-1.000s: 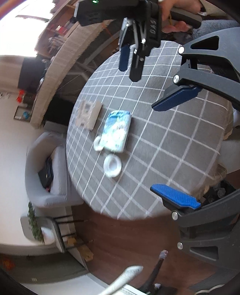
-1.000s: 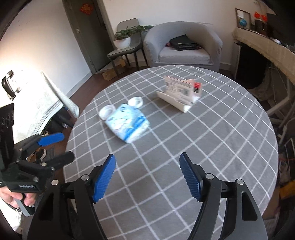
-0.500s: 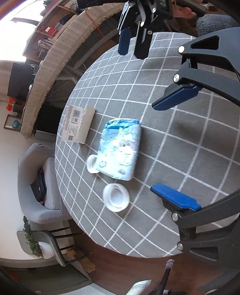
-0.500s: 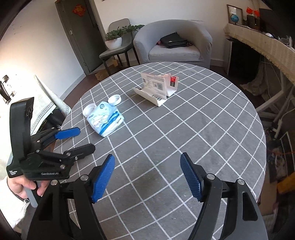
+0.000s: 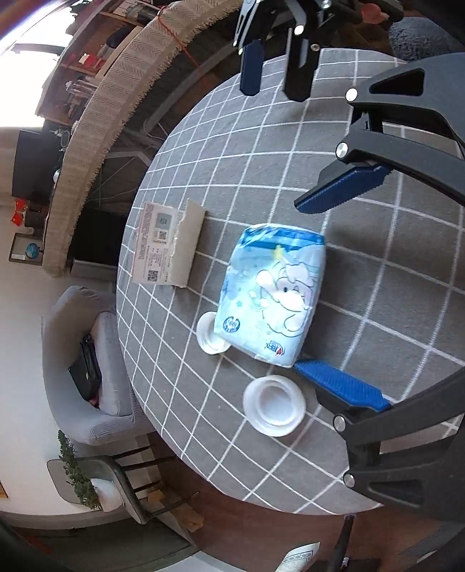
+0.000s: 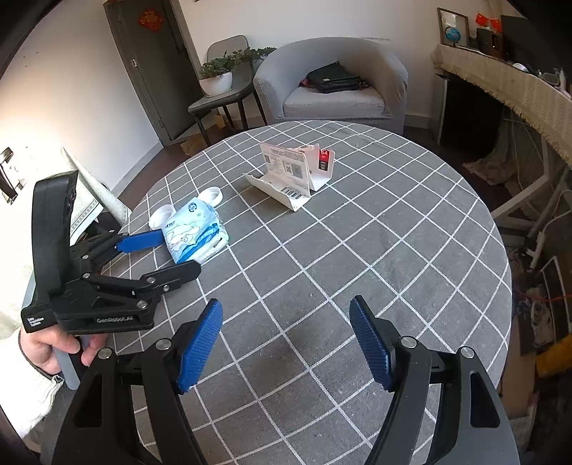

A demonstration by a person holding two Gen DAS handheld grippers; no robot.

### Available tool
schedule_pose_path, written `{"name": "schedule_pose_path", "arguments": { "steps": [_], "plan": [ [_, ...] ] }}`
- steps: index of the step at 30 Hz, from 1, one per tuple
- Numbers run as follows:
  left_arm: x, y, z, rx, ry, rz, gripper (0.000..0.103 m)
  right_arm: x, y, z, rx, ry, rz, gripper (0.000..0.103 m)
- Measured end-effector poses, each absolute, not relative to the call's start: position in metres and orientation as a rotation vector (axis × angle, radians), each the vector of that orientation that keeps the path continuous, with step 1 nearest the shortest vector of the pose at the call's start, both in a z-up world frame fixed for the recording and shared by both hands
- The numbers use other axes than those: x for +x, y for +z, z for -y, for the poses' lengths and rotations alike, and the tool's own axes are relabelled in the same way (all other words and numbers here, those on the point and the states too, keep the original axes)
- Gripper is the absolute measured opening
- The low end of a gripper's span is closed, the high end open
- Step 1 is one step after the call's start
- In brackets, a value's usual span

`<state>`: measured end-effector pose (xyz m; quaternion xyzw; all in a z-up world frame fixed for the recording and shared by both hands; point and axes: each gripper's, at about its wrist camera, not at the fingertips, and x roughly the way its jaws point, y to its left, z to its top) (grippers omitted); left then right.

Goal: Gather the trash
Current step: 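Grasp the blue-and-white wipes pack with the left tool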

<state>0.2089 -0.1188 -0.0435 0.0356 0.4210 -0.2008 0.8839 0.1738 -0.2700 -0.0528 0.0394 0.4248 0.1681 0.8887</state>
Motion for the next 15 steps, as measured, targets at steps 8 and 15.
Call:
{"name": "schedule_pose_path", "arguments": {
  "steps": [8,15],
  "plan": [
    [0.218,-0.043,0.122,0.089,-0.413,-0.873,0.08,0.179,-0.052,0.264,0.065,0.354,-0.892,0.074],
    [0.221,-0.041,0.12,0.078,-0.416,-0.859,0.051,0.18,-0.052,0.257,0.051,0.357,-0.898,0.074]
  ]
}}
